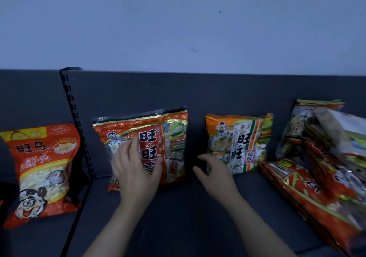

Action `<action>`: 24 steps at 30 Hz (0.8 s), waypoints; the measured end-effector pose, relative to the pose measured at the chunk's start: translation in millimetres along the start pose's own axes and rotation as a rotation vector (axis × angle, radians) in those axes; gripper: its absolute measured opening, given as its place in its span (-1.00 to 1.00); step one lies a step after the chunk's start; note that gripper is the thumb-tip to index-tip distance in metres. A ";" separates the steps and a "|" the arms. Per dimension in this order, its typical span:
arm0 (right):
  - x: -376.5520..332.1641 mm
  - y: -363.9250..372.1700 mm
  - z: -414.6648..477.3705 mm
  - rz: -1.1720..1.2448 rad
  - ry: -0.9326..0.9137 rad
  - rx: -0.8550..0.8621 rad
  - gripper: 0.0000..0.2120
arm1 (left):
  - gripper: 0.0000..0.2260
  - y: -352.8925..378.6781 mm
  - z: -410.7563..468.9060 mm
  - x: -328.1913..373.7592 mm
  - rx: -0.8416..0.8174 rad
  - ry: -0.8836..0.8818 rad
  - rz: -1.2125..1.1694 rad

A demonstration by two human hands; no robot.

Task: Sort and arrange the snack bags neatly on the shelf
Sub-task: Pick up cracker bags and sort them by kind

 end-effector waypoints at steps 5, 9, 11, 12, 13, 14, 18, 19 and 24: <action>0.1 -101.3 -18.2 -0.178 -0.080 0.080 -0.65 | -0.39 25.9 -16.1 89.6 -0.104 0.172 -0.039; 28.3 -195.5 -37.8 -0.319 -0.041 0.225 -0.70 | -0.45 60.8 -36.1 168.8 -0.227 0.235 -0.110; 48.6 -244.8 -50.3 -0.373 0.018 0.313 -0.69 | -0.44 80.2 -50.0 213.6 -0.259 0.318 -0.137; 60.2 -268.1 -56.6 -0.391 0.052 0.346 -0.68 | -0.44 90.7 -57.1 235.9 -0.278 0.354 -0.148; 72.7 -291.0 -63.1 -0.405 0.089 0.369 -0.68 | -0.45 101.9 -64.4 258.1 -0.306 0.380 -0.157; 87.1 -312.1 -69.3 -0.415 0.135 0.379 -0.67 | -0.46 112.9 -71.9 280.3 -0.338 0.401 -0.165; 161.6 -382.9 -97.6 -0.428 0.349 0.399 -0.56 | -0.39 164.0 -103.9 353.1 -0.514 0.453 -0.140; 179.8 -394.7 -104.9 -0.419 0.394 0.387 -0.53 | -0.35 178.1 -113.2 366.2 -0.601 0.451 -0.145; 236.5 -410.8 -127.4 -0.236 0.494 0.237 -0.50 | -0.30 224.5 -157.7 407.7 -1.013 0.377 -0.273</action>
Point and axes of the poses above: each hand's wrist, its own z-axis towards the middle knuckle, its own y-axis out of the palm, x = y × z, the point moved 8 cm from there along z, towards the middle knuckle, and after that the axes turned 8 degrees about -y, right-handed, at the moved point
